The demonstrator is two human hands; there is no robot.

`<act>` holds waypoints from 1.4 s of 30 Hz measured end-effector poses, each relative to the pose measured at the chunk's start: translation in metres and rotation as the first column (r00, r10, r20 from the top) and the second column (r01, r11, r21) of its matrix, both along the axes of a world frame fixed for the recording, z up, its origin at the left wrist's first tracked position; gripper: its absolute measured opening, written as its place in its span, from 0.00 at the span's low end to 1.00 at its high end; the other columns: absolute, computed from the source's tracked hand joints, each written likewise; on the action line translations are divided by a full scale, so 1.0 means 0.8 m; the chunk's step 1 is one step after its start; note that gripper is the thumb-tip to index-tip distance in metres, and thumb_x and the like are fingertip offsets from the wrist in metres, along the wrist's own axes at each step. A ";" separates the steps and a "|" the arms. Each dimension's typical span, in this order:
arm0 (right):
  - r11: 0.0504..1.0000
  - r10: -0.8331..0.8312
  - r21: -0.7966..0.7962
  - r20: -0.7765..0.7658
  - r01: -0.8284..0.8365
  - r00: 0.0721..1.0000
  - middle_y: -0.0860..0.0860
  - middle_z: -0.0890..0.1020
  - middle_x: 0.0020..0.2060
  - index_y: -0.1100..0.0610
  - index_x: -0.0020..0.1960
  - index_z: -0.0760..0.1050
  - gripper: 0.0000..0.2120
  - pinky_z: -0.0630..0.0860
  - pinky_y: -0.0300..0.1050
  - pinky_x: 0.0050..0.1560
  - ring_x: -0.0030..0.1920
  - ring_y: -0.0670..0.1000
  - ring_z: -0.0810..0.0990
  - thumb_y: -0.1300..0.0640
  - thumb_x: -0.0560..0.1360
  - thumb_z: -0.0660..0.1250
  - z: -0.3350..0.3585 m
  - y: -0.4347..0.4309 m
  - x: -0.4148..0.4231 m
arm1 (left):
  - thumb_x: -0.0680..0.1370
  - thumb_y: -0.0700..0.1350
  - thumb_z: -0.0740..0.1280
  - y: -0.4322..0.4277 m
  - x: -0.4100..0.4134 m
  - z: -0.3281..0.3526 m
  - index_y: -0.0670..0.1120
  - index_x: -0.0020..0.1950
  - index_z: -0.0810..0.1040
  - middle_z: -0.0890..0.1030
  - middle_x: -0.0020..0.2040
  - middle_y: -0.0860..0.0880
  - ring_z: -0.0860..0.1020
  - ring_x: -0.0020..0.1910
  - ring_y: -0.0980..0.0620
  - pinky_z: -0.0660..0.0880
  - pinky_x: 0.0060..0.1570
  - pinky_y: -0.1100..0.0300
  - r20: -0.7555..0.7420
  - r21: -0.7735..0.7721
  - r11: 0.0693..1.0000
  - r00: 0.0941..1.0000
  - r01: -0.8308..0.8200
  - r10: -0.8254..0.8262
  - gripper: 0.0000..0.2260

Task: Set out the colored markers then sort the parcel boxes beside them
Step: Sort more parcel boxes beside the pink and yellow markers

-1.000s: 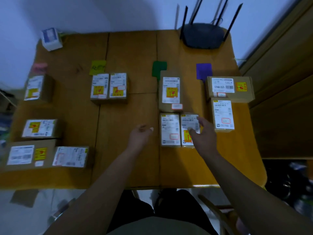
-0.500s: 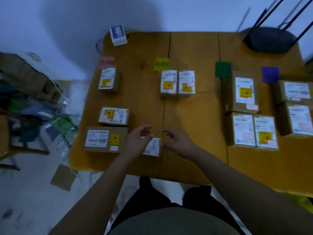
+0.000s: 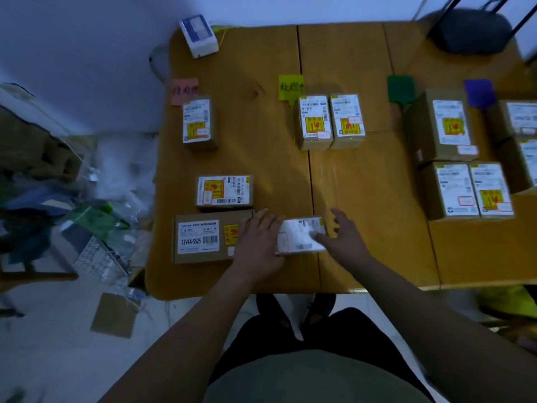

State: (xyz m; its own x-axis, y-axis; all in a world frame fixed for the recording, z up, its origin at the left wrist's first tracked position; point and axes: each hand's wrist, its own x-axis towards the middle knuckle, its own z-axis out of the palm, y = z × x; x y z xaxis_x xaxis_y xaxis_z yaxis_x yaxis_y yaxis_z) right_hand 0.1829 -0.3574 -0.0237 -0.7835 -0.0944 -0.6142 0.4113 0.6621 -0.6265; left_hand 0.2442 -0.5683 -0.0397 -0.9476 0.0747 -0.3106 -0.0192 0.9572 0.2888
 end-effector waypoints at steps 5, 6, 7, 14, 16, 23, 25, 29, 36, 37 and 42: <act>0.927 -0.278 -0.237 0.085 0.290 0.957 0.54 0.77 0.69 0.48 0.81 0.61 0.41 0.79 0.57 0.62 0.64 0.56 0.80 0.37 0.74 0.74 0.033 0.001 -0.016 | 0.62 0.69 0.74 0.025 -0.004 0.020 0.52 0.71 0.65 0.70 0.63 0.50 0.73 0.61 0.48 0.73 0.56 0.51 0.053 0.419 0.769 0.859 -0.482 0.510 0.43; 0.899 -0.255 -0.327 0.150 0.291 0.955 0.54 0.81 0.66 0.48 0.81 0.62 0.40 0.81 0.56 0.60 0.61 0.56 0.84 0.39 0.74 0.74 0.042 -0.005 -0.018 | 0.60 0.70 0.74 0.030 -0.008 0.029 0.53 0.69 0.64 0.69 0.61 0.52 0.73 0.59 0.50 0.76 0.54 0.51 0.072 0.456 0.716 0.824 -0.528 0.561 0.44; 0.870 -0.222 -0.405 0.189 0.282 0.957 0.54 0.84 0.62 0.49 0.80 0.62 0.38 0.83 0.54 0.56 0.58 0.56 0.86 0.42 0.75 0.75 0.052 -0.014 -0.019 | 0.59 0.72 0.74 0.033 -0.011 0.037 0.53 0.68 0.63 0.68 0.60 0.53 0.73 0.59 0.51 0.77 0.53 0.51 0.075 0.481 0.683 0.802 -0.550 0.593 0.45; 0.760 -0.217 -0.615 0.065 0.210 0.974 0.53 0.88 0.56 0.50 0.76 0.71 0.23 0.85 0.50 0.53 0.56 0.55 0.88 0.57 0.82 0.68 0.110 -0.047 -0.058 | 0.80 0.53 0.69 0.007 -0.032 0.089 0.55 0.60 0.81 0.85 0.59 0.50 0.84 0.59 0.51 0.79 0.52 0.58 0.478 0.825 -0.079 0.617 -0.559 0.625 0.09; 0.751 -0.178 -0.641 0.033 0.158 0.983 0.52 0.88 0.56 0.49 0.77 0.70 0.23 0.85 0.46 0.51 0.56 0.54 0.88 0.57 0.83 0.67 0.122 -0.048 -0.067 | 0.82 0.50 0.69 -0.004 -0.039 0.104 0.56 0.62 0.83 0.86 0.58 0.51 0.84 0.58 0.53 0.80 0.53 0.58 0.462 0.850 -0.091 0.650 -0.519 0.603 0.09; 0.734 -0.147 -0.673 -0.026 0.092 0.989 0.52 0.87 0.59 0.43 0.72 0.74 0.19 0.84 0.45 0.51 0.59 0.53 0.87 0.58 0.83 0.66 0.137 -0.049 -0.077 | 0.81 0.47 0.69 -0.010 -0.049 0.129 0.55 0.64 0.83 0.87 0.58 0.51 0.85 0.59 0.50 0.80 0.59 0.49 0.409 0.883 -0.069 0.690 -0.464 0.597 0.11; 0.734 -0.147 -0.671 -0.012 0.100 0.989 0.52 0.87 0.59 0.42 0.71 0.74 0.19 0.84 0.44 0.51 0.59 0.54 0.87 0.57 0.83 0.66 0.135 -0.047 -0.077 | 0.82 0.47 0.69 -0.007 -0.049 0.130 0.56 0.63 0.83 0.87 0.58 0.51 0.84 0.59 0.50 0.80 0.60 0.48 0.402 0.882 -0.049 0.693 -0.470 0.599 0.11; 0.757 -0.140 -0.643 0.018 0.118 0.990 0.52 0.87 0.59 0.48 0.77 0.70 0.23 0.84 0.45 0.50 0.58 0.54 0.87 0.57 0.84 0.66 0.129 -0.044 -0.077 | 0.82 0.46 0.69 -0.003 -0.046 0.127 0.59 0.59 0.83 0.87 0.56 0.53 0.85 0.57 0.52 0.81 0.54 0.54 0.399 0.875 -0.030 0.687 -0.482 0.608 0.10; 0.788 -0.106 -0.607 0.040 0.109 0.994 0.53 0.86 0.60 0.49 0.79 0.68 0.24 0.84 0.49 0.54 0.58 0.53 0.87 0.55 0.84 0.65 0.122 -0.037 -0.083 | 0.82 0.44 0.68 0.007 -0.051 0.124 0.57 0.59 0.83 0.86 0.58 0.48 0.84 0.57 0.49 0.81 0.56 0.52 0.437 0.856 -0.058 0.661 -0.513 0.610 0.10; 0.788 -0.106 -0.606 0.041 0.110 0.993 0.53 0.86 0.60 0.49 0.79 0.68 0.24 0.83 0.50 0.55 0.58 0.54 0.87 0.55 0.84 0.65 0.121 -0.036 -0.084 | 0.83 0.44 0.68 0.009 -0.052 0.124 0.57 0.59 0.82 0.86 0.59 0.48 0.84 0.58 0.48 0.80 0.57 0.51 0.441 0.854 -0.060 0.658 -0.516 0.610 0.10; 0.786 -0.110 -0.606 0.059 0.123 0.992 0.53 0.87 0.58 0.48 0.78 0.69 0.23 0.84 0.49 0.53 0.57 0.53 0.88 0.55 0.83 0.66 0.112 -0.036 -0.087 | 0.83 0.43 0.67 0.011 -0.055 0.123 0.56 0.60 0.82 0.86 0.59 0.46 0.84 0.59 0.46 0.80 0.58 0.50 0.455 0.843 -0.065 0.644 -0.534 0.615 0.10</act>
